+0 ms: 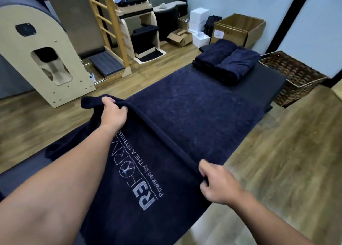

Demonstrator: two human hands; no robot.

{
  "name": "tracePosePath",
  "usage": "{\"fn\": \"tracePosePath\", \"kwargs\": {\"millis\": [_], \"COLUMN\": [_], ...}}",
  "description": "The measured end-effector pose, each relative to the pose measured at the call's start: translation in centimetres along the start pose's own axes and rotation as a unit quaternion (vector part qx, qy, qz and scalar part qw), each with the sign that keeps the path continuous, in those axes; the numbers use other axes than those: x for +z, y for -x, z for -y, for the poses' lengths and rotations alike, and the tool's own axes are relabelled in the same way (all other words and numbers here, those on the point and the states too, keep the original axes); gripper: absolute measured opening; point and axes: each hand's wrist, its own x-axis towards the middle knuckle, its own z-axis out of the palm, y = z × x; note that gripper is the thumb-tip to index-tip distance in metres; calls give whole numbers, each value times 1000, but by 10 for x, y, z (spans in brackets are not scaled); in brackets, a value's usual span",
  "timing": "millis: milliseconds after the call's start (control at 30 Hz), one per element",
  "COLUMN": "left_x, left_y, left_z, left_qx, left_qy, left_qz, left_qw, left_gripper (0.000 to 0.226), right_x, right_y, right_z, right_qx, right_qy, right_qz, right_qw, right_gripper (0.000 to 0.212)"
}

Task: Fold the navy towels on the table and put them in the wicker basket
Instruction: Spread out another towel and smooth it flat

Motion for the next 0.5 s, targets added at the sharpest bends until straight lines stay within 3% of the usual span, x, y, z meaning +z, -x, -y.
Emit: {"fn": "tracePosePath", "kwargs": {"millis": [67, 267, 433, 500], "left_x": [20, 82, 138, 158], "left_y": [-5, -45, -102, -127], "left_z": [-11, -37, -64, -75], "left_qx": [-1, 19, 6, 7], "left_qy": [0, -8, 1, -8], "left_qz": [4, -13, -35, -41], "left_qw": [1000, 1000, 999, 999], "left_gripper": [35, 36, 35, 35], "right_x": [1, -1, -30, -50], "right_y": [-9, -56, -105, -122], "right_z": [-21, -90, -143, -162], "right_qx": [-17, 147, 147, 134], "right_qy": [31, -38, -3, 7], "right_qz": [5, -150, -78, -16], "right_qw": [999, 977, 986, 991], "right_gripper": [21, 36, 28, 38]}}
